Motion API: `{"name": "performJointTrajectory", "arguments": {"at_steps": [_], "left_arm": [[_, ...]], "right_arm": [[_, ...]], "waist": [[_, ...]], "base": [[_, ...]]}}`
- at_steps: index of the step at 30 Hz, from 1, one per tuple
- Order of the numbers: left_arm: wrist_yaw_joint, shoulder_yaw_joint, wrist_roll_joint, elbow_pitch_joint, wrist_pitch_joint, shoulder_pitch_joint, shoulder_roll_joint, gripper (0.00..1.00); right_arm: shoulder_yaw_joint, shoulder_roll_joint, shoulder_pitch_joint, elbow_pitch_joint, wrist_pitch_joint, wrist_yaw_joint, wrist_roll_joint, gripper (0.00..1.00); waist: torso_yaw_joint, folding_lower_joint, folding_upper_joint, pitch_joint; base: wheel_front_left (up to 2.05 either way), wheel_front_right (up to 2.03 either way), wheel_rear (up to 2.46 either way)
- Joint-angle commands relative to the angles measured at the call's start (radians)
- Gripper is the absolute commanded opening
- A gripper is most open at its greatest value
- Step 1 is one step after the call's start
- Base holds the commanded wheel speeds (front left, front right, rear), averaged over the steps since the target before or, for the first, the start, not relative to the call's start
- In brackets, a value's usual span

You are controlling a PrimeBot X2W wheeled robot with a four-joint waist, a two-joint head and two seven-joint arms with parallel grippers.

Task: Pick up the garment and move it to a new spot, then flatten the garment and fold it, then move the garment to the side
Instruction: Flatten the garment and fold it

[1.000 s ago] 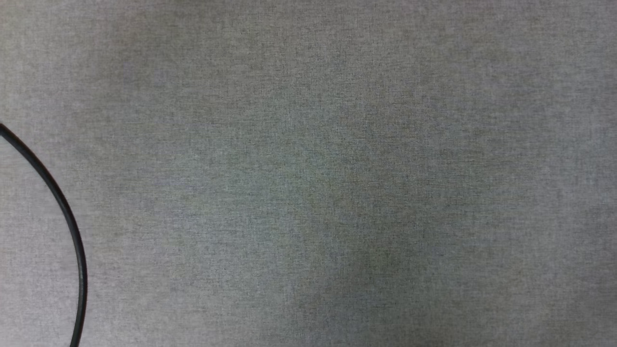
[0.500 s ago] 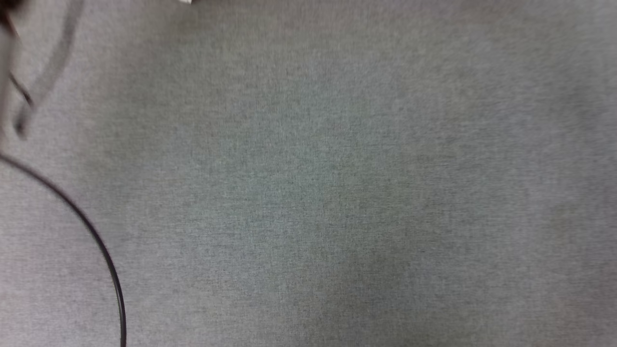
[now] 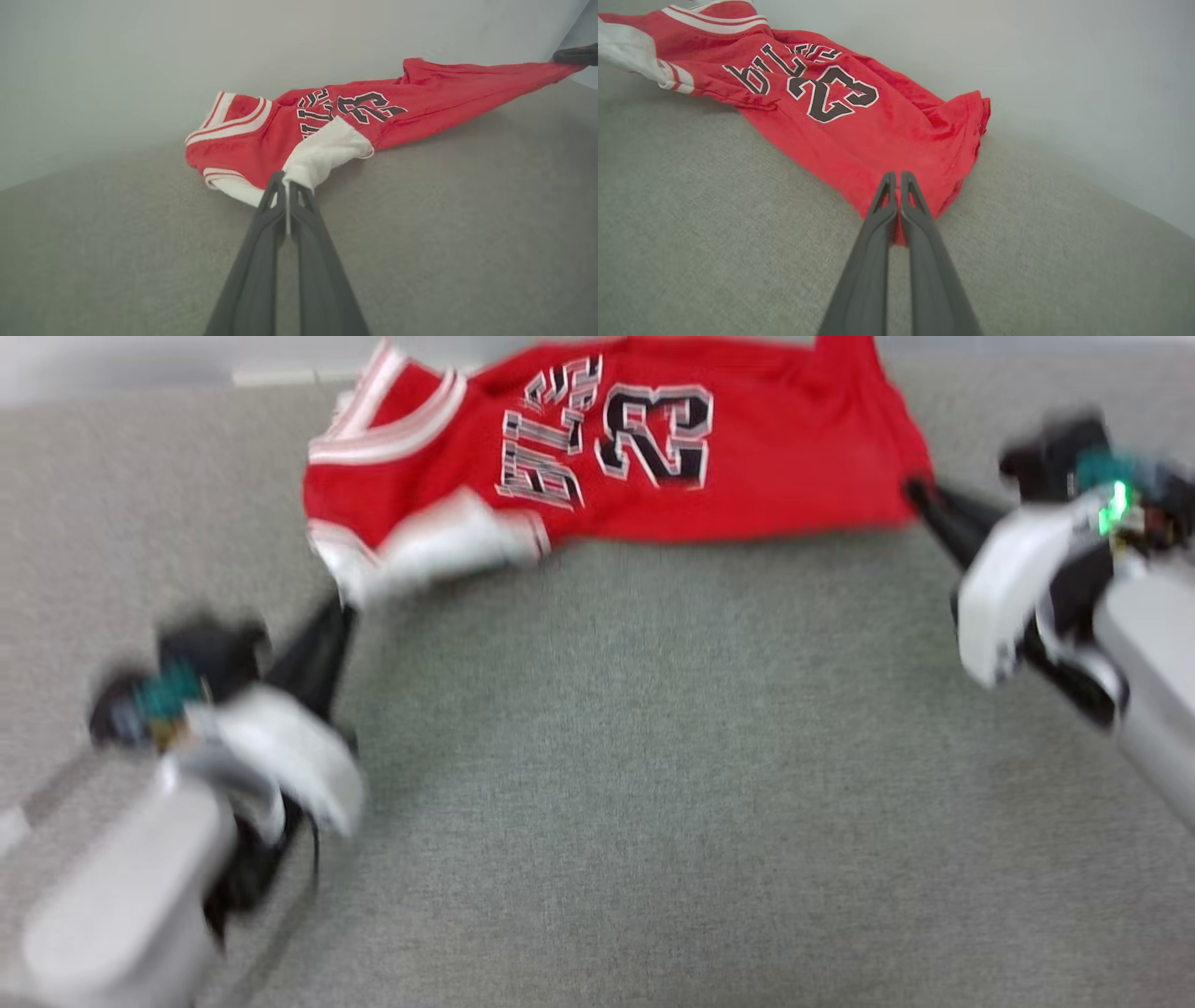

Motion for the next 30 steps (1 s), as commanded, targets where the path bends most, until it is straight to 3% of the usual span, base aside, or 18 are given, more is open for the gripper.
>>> {"name": "performJointTrajectory", "arguments": {"at_steps": [1,7,13,20,30], "left_arm": [[0.028,-0.001,-0.017,-0.042,0.004,0.073,0.014,0.00],[0.142,-0.014,-0.085,-0.211,-0.003,0.385,0.072,0.00],[0.216,-0.032,-0.147,-0.301,-0.017,0.612,0.088,0.00],[0.256,-0.042,-0.195,-0.318,-0.036,0.774,0.084,0.00],[0.282,-0.045,-0.249,-0.373,-0.028,0.904,0.124,0.00]], "right_arm": [[0.014,-0.026,0.048,-0.021,-0.007,-0.001,0.017,0.00],[0.070,-0.117,0.230,-0.100,-0.020,-0.001,0.072,0.00],[0.084,-0.192,0.414,-0.165,-0.020,-0.001,0.110,0.00],[0.060,-0.247,0.604,-0.226,-0.015,-0.001,0.143,0.00],[-0.067,-0.310,0.818,-0.340,0.030,-0.001,0.123,0.00]], "waist": [[-0.004,0.0001,-0.0001,-0.054],[-0.017,0.0001,-0.0001,-0.141],[-0.013,0.0001,-0.0001,-0.211],[-0.002,0.0001,-0.0001,-0.279],[-0.001,0.0001,-0.0001,-0.321]], "base": [[0.00,0.00,0.00],[0.00,0.00,0.00],[0.00,0.00,0.00],[0.00,0.00,0.00],[0.00,0.00,0.00]]}}
